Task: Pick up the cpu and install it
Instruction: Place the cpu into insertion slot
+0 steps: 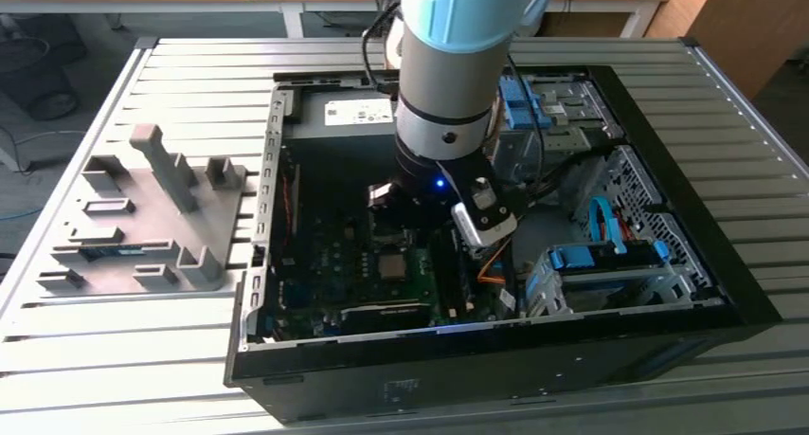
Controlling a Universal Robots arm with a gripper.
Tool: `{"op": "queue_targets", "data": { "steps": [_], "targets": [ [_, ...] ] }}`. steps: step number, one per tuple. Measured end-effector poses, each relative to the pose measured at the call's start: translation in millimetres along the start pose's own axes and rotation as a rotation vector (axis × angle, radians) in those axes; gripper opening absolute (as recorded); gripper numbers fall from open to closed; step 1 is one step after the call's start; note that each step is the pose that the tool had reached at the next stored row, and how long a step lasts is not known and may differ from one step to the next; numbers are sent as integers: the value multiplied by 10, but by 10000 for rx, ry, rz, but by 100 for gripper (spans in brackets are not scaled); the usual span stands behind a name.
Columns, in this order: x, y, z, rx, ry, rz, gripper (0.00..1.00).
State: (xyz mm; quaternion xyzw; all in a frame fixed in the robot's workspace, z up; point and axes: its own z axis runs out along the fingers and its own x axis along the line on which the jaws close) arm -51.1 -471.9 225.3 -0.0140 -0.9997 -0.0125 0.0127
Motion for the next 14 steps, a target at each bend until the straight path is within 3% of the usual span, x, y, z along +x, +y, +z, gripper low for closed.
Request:
{"op": "queue_targets", "data": {
  "steps": [7,11,14],
  "targets": [
    [6,5,-189,-2,-2,1,10],
    [10,8,-341,0,-1,1,10],
    [11,10,-382,-3,-2,1,10]
  ]
}}
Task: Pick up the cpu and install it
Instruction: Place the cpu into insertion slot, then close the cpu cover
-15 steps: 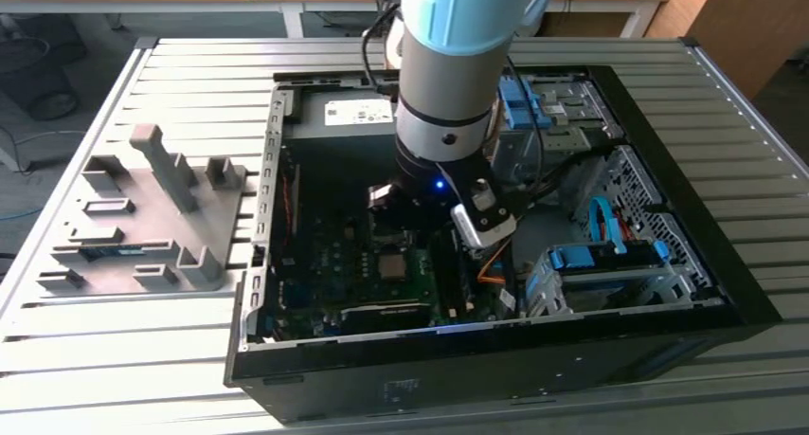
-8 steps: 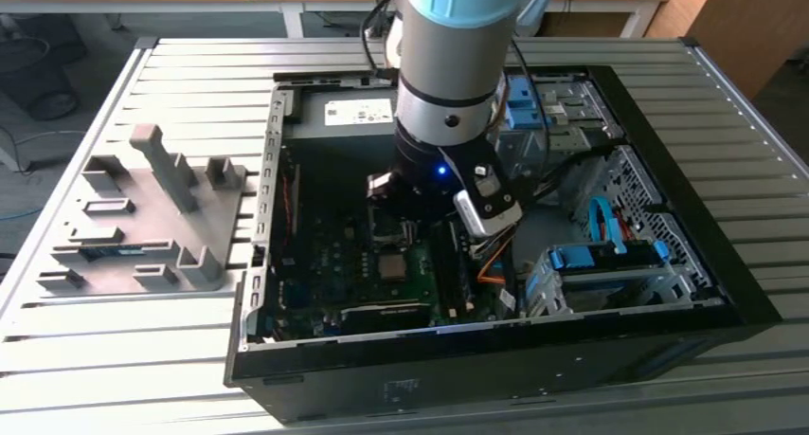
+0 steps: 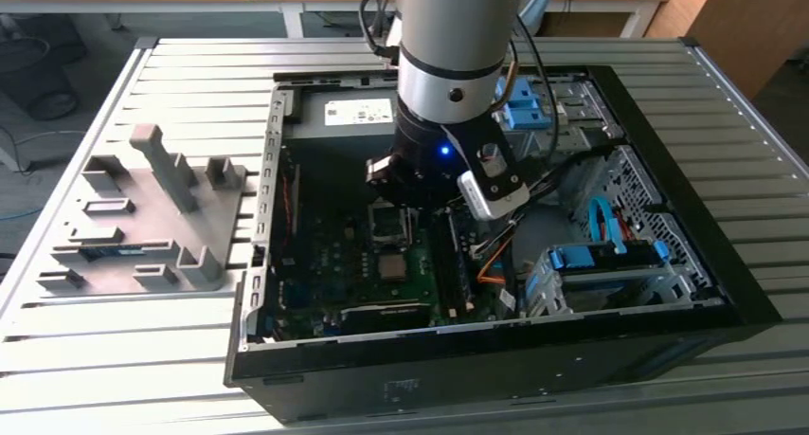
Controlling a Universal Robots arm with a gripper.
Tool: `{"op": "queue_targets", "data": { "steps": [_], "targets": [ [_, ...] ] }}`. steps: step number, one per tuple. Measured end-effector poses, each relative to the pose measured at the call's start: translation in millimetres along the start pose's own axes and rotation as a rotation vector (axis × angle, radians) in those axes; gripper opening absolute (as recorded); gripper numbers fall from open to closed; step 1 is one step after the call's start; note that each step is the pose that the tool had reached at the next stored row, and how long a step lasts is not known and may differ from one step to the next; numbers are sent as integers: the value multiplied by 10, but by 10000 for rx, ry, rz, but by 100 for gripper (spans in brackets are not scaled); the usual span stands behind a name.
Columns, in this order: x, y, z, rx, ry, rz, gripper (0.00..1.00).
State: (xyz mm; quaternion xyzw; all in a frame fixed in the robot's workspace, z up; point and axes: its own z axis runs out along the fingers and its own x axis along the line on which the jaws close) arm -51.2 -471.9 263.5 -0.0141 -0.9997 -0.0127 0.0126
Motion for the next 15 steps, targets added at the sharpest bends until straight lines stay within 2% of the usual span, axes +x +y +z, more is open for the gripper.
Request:
{"op": "queue_targets", "data": {
  "steps": [15],
  "targets": [
    [0,0,-12,1,1,0,10]
  ]
}}
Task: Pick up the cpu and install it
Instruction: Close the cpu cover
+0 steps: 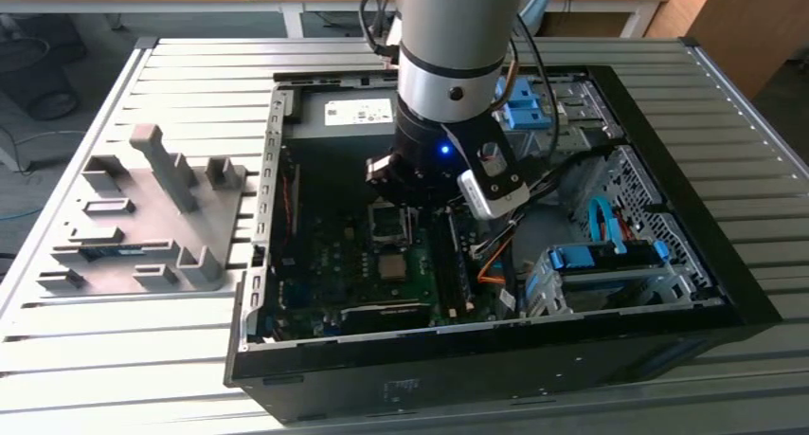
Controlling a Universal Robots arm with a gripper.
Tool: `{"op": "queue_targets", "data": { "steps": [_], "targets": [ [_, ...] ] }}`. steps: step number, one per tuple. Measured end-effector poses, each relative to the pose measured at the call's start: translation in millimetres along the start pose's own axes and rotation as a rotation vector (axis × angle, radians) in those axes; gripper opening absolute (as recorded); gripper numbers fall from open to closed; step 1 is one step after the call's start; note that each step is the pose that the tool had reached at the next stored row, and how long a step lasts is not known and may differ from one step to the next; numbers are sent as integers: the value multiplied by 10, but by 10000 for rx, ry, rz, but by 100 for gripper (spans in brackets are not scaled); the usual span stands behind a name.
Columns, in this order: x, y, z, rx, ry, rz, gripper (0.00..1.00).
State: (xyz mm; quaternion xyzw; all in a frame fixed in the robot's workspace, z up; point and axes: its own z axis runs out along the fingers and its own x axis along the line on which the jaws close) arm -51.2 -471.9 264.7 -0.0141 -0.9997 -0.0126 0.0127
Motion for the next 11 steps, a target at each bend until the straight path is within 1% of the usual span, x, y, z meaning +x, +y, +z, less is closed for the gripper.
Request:
{"op": "queue_targets", "data": {
  "steps": [3,4,5,11],
  "targets": [
    [0,0,-1,1,0,0,10],
    [0,-1,1,-22,2,-1,10],
    [0,0,5,-126,5,-4,10],
    [0,0,8,-1216,36,-48,10]
  ]
}}
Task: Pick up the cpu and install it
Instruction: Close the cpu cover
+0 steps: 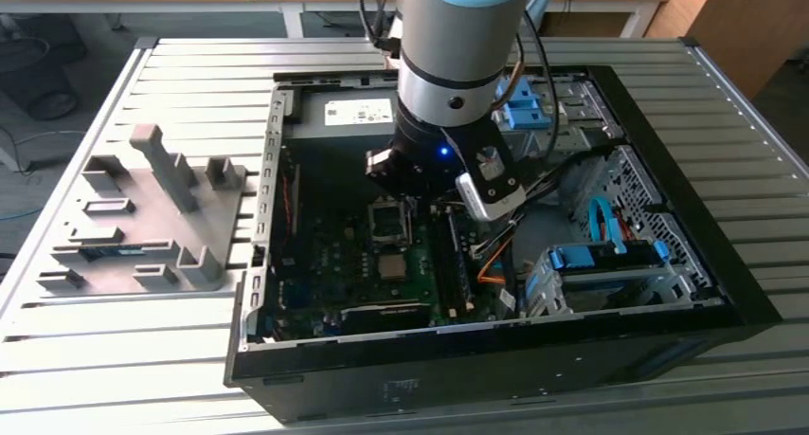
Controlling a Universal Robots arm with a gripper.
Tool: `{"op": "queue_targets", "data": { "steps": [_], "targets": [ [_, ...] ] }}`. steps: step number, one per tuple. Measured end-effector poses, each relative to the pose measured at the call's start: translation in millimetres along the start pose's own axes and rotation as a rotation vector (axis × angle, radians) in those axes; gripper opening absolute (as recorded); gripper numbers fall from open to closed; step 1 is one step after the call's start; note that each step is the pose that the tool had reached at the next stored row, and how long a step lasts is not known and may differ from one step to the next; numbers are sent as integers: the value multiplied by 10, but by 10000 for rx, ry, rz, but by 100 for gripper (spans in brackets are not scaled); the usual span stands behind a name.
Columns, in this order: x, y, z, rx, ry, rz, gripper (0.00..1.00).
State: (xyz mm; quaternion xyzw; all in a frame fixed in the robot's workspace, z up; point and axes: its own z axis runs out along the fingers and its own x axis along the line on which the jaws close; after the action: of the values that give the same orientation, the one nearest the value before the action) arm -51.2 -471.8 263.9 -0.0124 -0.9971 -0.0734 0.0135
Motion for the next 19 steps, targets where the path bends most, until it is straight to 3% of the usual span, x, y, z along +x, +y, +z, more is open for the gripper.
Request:
{"op": "queue_targets", "data": {
  "steps": [1,2,19],
  "targets": [
    [0,0,1,-71,20,-114,10],
    [0,0,3,-75,46,-293,10],
    [-1,-4,26,-4,514,-3351,10]
  ]
}}
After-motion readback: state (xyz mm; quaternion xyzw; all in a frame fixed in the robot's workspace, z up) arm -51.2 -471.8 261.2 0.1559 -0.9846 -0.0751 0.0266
